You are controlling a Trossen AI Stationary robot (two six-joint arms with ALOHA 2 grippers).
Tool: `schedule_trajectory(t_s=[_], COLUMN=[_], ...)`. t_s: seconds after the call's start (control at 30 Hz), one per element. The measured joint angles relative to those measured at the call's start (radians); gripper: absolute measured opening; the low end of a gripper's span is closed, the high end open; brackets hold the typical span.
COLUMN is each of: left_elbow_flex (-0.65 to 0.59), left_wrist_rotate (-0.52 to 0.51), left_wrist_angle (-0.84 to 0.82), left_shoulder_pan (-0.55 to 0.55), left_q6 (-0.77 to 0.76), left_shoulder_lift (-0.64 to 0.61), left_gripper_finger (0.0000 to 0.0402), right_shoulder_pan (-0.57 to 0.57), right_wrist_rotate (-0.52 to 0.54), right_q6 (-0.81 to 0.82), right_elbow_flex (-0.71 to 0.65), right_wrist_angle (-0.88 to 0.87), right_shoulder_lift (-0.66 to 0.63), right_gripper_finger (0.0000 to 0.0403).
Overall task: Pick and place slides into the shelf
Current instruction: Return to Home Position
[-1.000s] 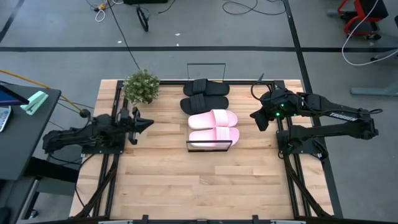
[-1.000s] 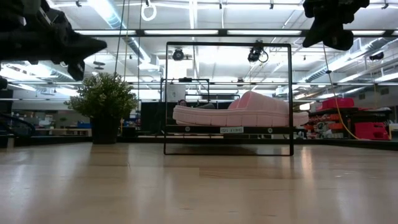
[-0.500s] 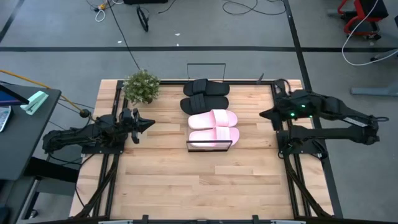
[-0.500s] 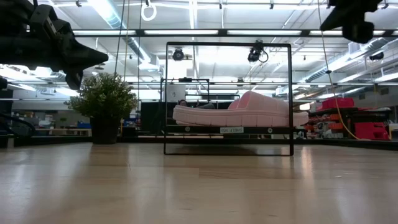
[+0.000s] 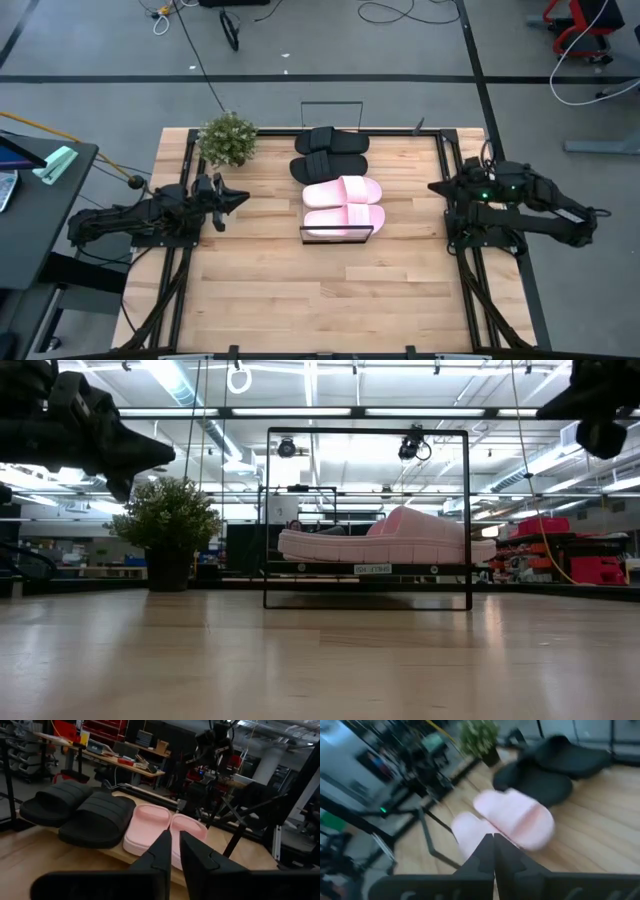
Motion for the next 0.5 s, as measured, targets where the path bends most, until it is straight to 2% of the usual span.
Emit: schedule_trajectory(t_s=[0.2, 0.33, 0.5], left_elbow_flex=[0.000, 0.000, 0.000], left_wrist_rotate=[0.001, 0.003, 0.004], left_wrist_angle=[0.013, 0.015, 0.016], left_shoulder_pan=[0.000, 0.000, 0.000], left_q6=[0.000, 0.000, 0.000], left_shoulder_lift=[0.000, 0.000, 0.000], left_gripper_finger=[0.0057, 0.0057, 0.0049], right_shoulder_pan=[0.000, 0.000, 0.000], right_wrist_rotate=[-0.008, -0.033, -0.083], right_q6=[-0.063, -0.105, -0.146], right_elbow_flex=[-0.177, -0.245, -0.299], right_wrist_angle=[0.247, 0.274, 0.312], right_shoulder_lift=[-0.113, -0.168, -0.169], right_gripper_finger=[0.0000, 0.0000, 0.0000])
